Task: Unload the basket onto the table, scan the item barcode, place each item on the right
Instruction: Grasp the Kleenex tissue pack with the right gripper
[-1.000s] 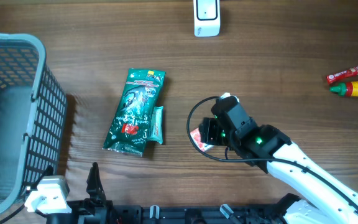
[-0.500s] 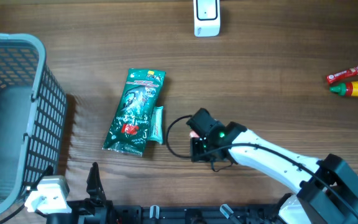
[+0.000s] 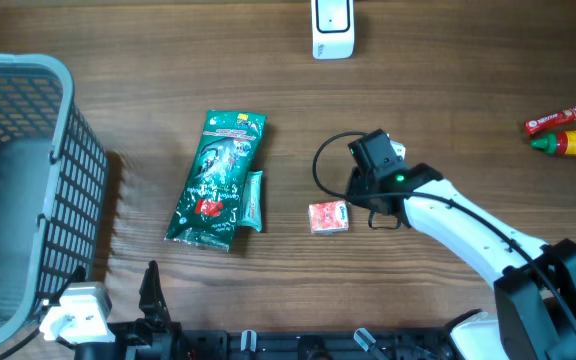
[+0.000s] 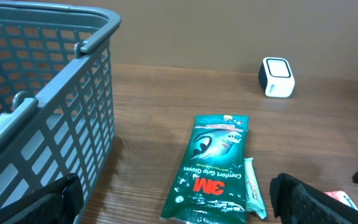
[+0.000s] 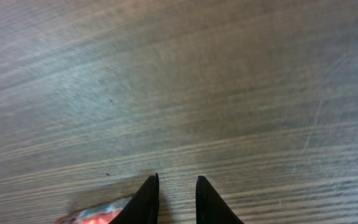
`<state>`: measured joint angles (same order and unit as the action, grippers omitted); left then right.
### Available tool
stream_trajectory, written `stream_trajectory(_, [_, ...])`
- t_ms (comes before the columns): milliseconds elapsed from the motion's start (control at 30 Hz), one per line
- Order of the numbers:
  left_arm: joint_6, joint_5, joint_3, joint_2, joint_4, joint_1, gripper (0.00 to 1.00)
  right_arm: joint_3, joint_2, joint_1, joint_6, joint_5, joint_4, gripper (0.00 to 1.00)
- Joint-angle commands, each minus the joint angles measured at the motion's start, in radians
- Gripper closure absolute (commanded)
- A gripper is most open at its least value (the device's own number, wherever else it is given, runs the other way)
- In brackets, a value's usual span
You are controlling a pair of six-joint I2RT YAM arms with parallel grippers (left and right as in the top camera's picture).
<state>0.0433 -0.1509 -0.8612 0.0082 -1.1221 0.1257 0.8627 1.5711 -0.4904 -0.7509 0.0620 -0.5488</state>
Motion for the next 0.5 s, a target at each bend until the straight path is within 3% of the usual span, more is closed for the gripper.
stream_trajectory(0, [0.003,0.005,-0.001,-0.003,0.002,-0.005,0.00,0.116,-0.006,0.000,0.035,-0.038,-0.174,0.96])
stream_trajectory(100, [0.003,0.005,-0.001,-0.003,0.002,-0.005,0.00,0.160,-0.038,-0.009,-0.055,-0.089,-0.399,0.96])
stream_trajectory(167, [0.003,0.005,-0.001,-0.003,0.002,-0.005,0.00,0.137,-0.036,-0.022,-0.060,-0.117,-0.424,0.96])
stream_trajectory(467, [0.003,0.005,-0.001,-0.003,0.002,-0.005,0.00,-0.053,-0.014,-0.168,-0.064,-0.189,-0.093,0.93])
